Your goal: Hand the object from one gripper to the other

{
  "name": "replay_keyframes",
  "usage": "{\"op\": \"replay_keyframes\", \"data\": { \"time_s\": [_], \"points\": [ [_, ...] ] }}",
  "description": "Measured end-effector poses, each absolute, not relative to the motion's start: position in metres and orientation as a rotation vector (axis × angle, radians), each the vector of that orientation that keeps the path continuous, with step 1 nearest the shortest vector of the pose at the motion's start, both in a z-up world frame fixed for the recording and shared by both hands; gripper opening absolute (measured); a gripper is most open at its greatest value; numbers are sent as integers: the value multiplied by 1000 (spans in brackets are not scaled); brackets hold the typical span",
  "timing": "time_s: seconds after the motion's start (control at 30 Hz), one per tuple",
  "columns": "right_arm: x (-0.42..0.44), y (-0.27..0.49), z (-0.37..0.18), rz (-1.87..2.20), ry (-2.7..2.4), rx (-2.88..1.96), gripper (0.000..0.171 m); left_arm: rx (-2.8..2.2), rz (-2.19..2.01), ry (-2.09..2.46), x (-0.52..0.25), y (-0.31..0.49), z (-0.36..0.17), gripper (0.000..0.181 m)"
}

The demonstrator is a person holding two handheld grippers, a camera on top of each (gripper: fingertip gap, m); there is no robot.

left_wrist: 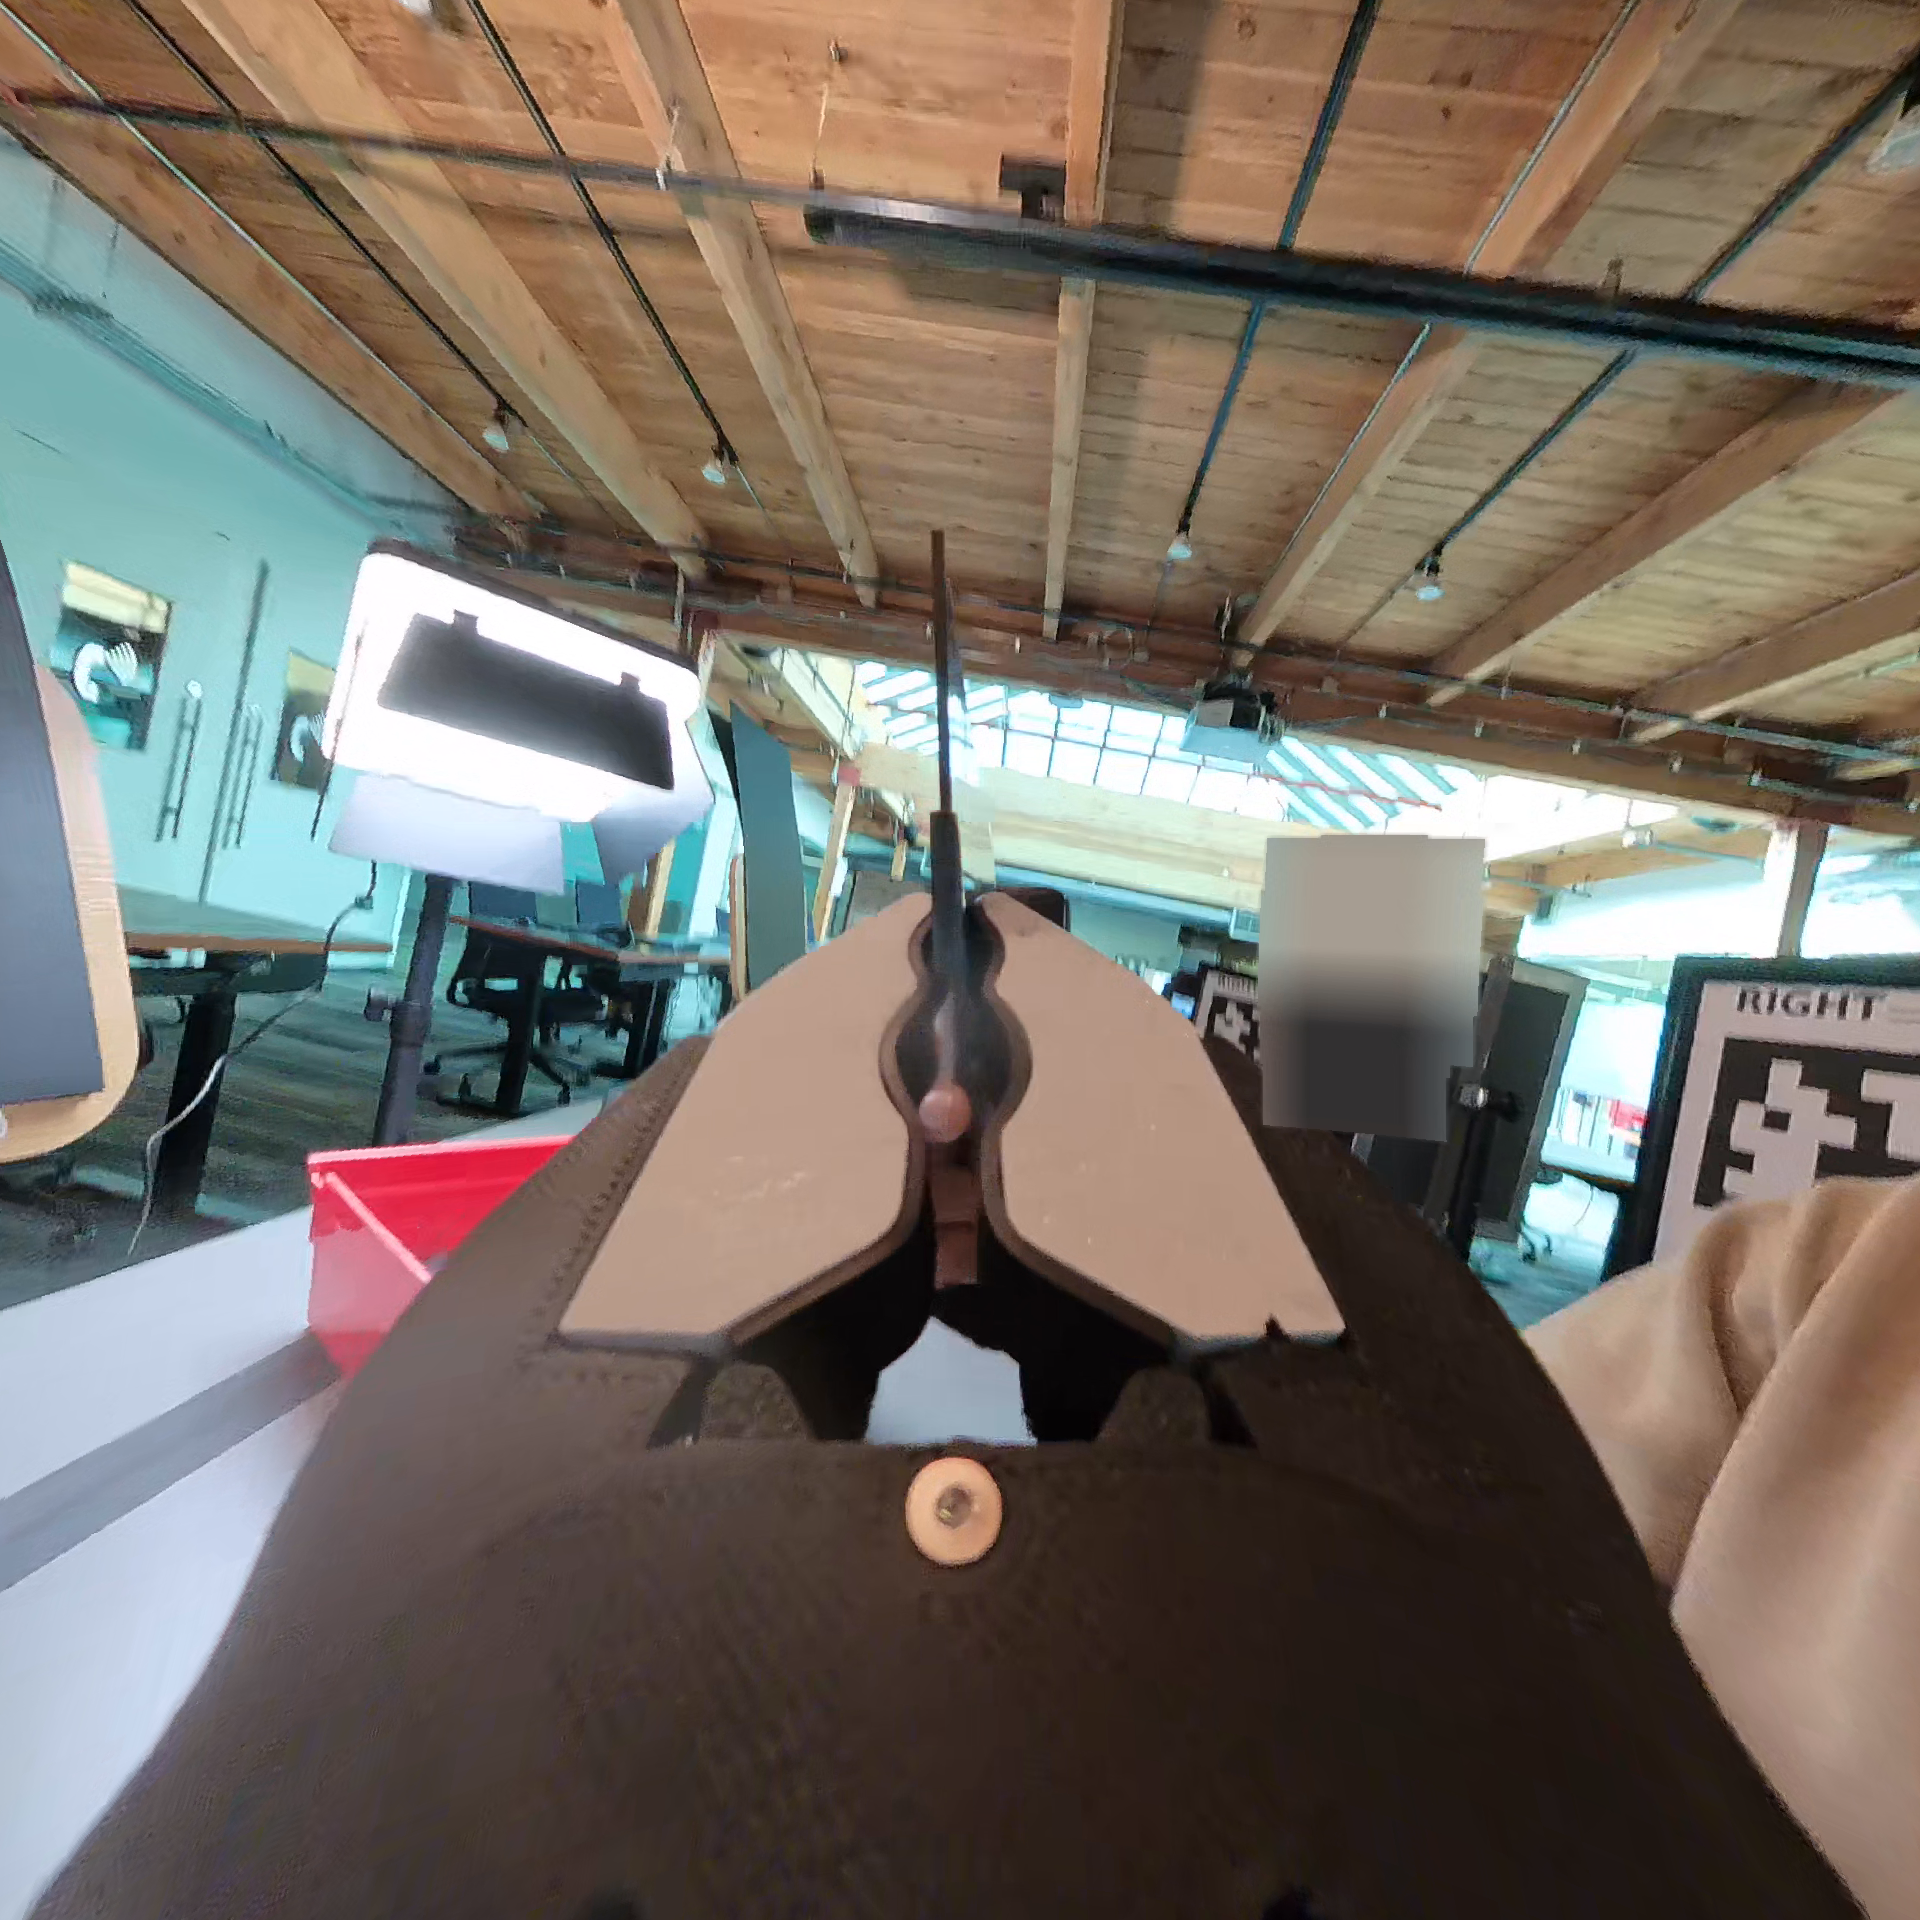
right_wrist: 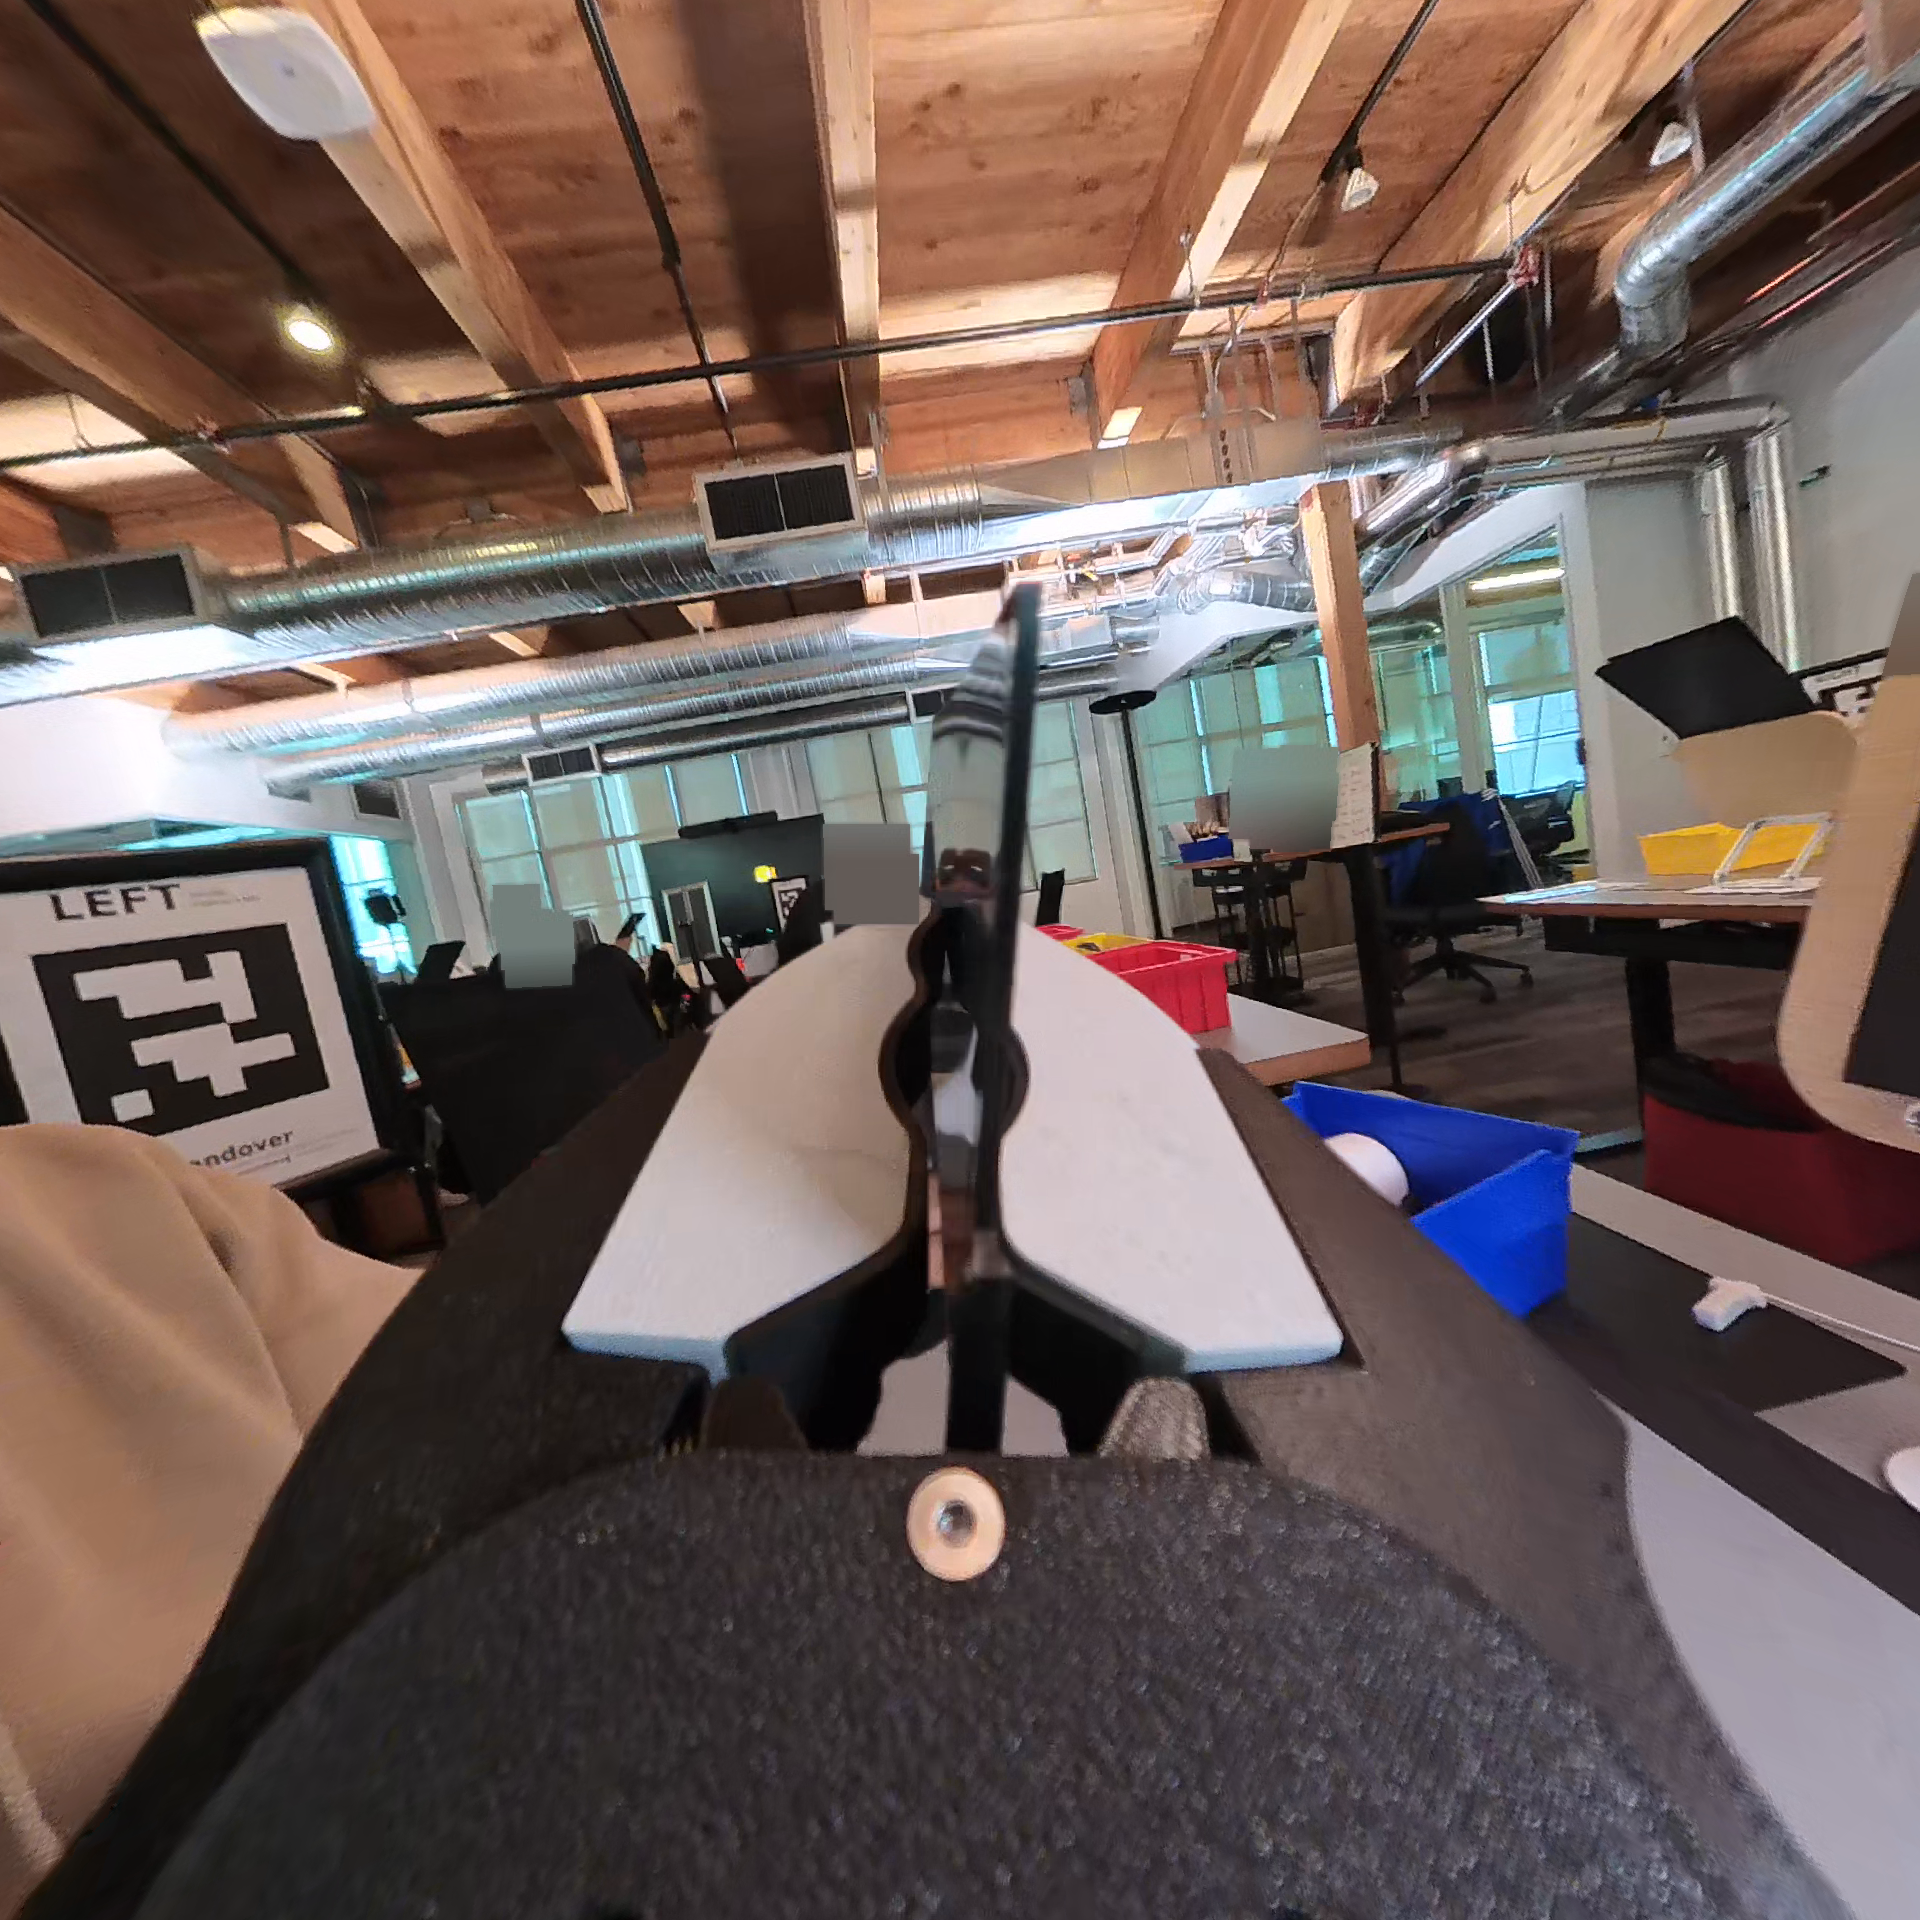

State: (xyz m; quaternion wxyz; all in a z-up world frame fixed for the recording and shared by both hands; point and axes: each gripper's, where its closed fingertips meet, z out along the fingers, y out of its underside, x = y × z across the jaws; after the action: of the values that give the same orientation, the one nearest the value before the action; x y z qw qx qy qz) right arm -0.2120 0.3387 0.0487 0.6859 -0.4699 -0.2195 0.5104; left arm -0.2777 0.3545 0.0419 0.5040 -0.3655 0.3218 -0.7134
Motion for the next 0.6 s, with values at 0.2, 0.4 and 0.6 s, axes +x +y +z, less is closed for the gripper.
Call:
{"op": "replay_keyframes", "data": {
  "time_s": [0.2, 0.4, 0.6],
  "points": [
    [-205, 338, 81, 1142, -324, -873, 29, -705, -1903, 498, -280, 361, 85, 3],
    [-244, 343, 100, 1045, -385, -828, 29, -587, -1978, 401, -268, 349, 103, 2],
    [-235, 333, 101, 971, -447, -818, 6, -635, -1878, 486, -249, 334, 100, 2]
  ]
}}
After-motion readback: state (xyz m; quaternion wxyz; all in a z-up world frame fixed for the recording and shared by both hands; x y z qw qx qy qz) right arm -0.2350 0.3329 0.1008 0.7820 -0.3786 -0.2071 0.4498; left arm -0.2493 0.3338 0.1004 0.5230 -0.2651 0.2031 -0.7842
